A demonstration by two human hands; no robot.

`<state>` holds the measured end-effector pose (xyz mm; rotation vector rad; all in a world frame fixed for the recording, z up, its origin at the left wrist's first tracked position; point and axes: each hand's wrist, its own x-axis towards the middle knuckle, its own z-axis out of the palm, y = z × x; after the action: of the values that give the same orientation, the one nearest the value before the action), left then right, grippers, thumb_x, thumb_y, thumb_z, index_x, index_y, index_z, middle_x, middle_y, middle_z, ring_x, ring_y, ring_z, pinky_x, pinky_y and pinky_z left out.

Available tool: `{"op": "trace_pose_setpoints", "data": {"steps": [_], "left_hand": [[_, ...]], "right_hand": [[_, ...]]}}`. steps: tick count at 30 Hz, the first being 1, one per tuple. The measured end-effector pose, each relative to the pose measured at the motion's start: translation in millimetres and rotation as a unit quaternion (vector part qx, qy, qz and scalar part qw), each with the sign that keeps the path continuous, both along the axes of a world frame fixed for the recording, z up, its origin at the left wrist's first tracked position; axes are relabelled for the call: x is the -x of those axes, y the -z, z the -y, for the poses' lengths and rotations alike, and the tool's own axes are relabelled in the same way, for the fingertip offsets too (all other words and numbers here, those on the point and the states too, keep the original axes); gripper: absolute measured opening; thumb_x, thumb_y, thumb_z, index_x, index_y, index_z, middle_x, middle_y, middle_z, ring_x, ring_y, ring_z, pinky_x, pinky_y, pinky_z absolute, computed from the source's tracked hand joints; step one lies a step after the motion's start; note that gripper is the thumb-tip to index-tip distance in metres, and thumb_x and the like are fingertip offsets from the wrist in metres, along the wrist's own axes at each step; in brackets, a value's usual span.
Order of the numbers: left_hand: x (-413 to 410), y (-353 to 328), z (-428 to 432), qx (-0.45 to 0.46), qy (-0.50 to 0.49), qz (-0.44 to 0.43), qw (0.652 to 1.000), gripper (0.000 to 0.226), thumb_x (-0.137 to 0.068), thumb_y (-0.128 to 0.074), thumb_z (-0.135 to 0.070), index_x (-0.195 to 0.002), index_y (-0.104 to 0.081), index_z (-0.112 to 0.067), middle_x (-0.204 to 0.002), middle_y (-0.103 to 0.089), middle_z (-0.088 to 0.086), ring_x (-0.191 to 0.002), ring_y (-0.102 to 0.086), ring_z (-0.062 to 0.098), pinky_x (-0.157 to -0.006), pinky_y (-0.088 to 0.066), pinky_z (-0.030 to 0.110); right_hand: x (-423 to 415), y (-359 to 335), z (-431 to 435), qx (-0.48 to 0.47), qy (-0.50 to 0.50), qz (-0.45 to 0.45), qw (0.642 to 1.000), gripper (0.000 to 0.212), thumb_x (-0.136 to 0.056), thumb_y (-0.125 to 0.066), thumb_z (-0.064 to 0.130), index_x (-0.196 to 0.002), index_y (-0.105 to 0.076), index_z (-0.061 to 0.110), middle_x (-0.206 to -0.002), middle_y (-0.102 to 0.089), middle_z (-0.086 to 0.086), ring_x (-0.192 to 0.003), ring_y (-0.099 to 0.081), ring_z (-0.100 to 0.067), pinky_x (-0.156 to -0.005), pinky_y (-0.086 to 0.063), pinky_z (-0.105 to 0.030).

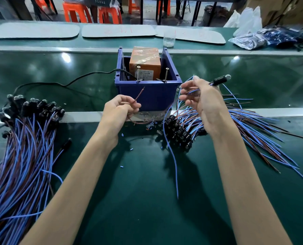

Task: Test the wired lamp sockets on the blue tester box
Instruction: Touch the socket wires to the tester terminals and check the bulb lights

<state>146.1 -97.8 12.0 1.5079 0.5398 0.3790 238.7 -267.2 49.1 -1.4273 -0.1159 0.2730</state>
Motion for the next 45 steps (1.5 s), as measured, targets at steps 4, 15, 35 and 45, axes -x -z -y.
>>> {"op": "trace_pose_setpoints", "data": {"steps": [4,15,35,45], "left_hand": [[1,2,-1,-0.026,0.012,-0.013,1.000,0.038,-0.084,-0.039,0.011,-0.067,-0.057,-0.018,-0.077,-0.071,-0.008,-0.077,-0.063,0.006,-0.064,-0.048,0.008],[4,8,-4,-0.142,0.157,-0.087,0.973,0.004,-0.086,-0.067,-0.031,-0.084,-0.067,-0.028,-0.083,-0.074,-0.010,-0.077,-0.065,-0.002,-0.069,-0.043,0.018],[51,-1,-116,-0.456,0.127,-0.507,0.720,0.041,-0.061,-0.088,-0.025,-0.084,-0.054,-0.030,-0.105,-0.063,0.004,-0.105,-0.058,0.028,-0.095,-0.047,0.041],[53,-4,-112,-0.458,0.116,-0.519,0.713,0.025,-0.066,-0.087,-0.027,-0.075,-0.064,-0.023,-0.095,-0.064,0.005,-0.099,-0.059,0.028,-0.095,-0.047,0.042]], "right_hand": [[1,-4,2,-0.025,0.047,0.086,0.995,0.034,-0.103,-0.038,0.013,-0.079,-0.061,0.009,-0.080,-0.063,-0.005,-0.070,-0.066,-0.010,-0.060,-0.049,-0.015],[12,-8,-2,0.105,0.278,0.565,0.769,0.022,-0.090,-0.041,-0.013,-0.097,-0.062,-0.012,-0.108,-0.040,-0.027,-0.105,-0.044,-0.037,-0.098,-0.035,-0.028],[-14,28,21,0.619,-0.213,0.206,0.727,0.055,-0.091,-0.039,0.006,-0.143,-0.042,0.024,-0.149,-0.042,-0.004,-0.131,-0.043,-0.027,-0.104,-0.040,-0.037],[-5,17,15,0.531,-0.151,0.256,0.793,0.031,-0.097,-0.048,0.027,-0.125,-0.060,0.022,-0.124,-0.063,-0.002,-0.112,-0.057,-0.023,-0.099,-0.044,-0.041]]}}
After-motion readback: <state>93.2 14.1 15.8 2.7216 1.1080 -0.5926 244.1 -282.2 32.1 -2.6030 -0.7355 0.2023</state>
